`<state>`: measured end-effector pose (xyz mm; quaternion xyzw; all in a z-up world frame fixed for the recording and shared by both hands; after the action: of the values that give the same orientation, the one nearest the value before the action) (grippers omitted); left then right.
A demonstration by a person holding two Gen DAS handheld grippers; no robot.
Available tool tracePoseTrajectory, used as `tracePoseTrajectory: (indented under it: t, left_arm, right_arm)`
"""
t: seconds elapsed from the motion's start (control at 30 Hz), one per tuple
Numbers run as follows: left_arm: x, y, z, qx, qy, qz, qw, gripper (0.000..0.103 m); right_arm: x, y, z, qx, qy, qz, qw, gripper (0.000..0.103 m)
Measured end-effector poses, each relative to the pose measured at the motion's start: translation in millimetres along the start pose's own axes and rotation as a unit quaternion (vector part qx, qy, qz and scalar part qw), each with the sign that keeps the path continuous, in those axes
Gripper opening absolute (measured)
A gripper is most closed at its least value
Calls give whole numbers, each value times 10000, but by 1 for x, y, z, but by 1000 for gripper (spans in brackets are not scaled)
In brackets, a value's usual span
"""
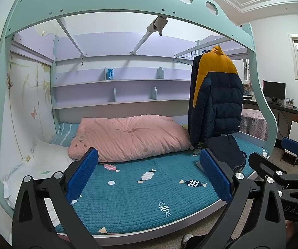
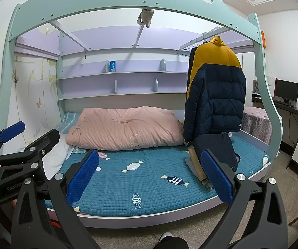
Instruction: Fold large clothes
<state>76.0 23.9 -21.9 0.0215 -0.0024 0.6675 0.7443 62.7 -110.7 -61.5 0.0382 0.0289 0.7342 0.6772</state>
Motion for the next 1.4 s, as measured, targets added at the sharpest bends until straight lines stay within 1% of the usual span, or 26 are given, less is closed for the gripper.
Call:
tracePoseTrajectory:
  t: [1.4]
  left_arm:
    - [-2, -4, -4, -48, -25, -37, 10000, 98]
  right_arm:
    - [1, 1, -2, 14, -48, -64, 10000, 95]
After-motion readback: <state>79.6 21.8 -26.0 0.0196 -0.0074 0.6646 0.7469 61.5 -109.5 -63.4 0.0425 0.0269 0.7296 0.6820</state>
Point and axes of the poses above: each gripper's, at about its wrist camera, not at the fingertips, and y roughly against the way its jaws point, x to its left, z to its top, the point moved 1 cm from there along -y, roughly the way its jaws point, and after that the axes turned 10 degrees about -x, right-handed, at the moved point
